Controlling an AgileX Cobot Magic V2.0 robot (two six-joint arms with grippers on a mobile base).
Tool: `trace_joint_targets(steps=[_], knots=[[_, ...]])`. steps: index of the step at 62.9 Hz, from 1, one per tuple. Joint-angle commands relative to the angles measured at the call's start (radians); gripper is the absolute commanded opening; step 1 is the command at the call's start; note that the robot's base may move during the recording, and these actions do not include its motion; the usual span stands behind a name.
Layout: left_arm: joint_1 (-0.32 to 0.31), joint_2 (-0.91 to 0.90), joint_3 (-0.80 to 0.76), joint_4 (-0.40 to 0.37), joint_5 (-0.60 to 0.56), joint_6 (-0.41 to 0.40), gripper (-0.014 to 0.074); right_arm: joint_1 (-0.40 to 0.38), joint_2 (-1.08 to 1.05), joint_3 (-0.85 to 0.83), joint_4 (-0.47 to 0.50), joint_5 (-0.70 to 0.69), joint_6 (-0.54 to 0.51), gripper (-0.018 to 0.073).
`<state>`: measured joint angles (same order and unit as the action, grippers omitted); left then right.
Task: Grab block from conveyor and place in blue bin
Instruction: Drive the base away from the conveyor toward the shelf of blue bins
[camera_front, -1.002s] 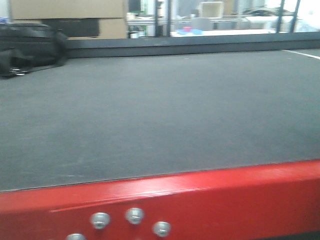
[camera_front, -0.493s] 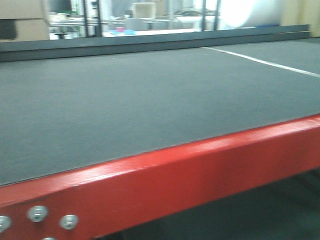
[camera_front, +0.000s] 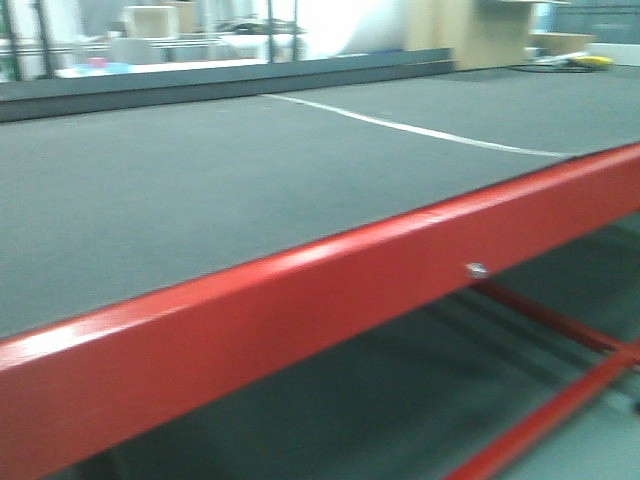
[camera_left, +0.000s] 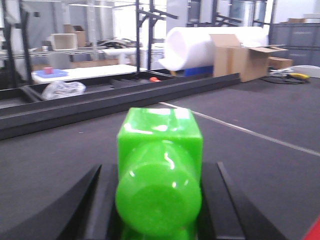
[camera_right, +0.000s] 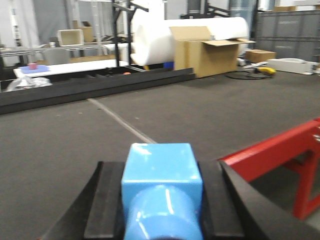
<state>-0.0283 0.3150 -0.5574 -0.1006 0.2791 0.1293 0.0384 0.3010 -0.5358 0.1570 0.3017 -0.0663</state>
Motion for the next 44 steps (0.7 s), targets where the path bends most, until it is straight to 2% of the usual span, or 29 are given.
trace_joint_targets(steps=[1,44], knots=[[-0.005,-0.002,-0.001,-0.002,-0.02,0.0,-0.0111,-0.005,-0.004,-0.008,-0.001,-0.018,-0.006,-0.0162],[-0.005,-0.002,-0.001,-0.002,-0.02,0.0,-0.0111,-0.005,-0.004,-0.008,-0.001,-0.018,-0.006,-0.0162]])
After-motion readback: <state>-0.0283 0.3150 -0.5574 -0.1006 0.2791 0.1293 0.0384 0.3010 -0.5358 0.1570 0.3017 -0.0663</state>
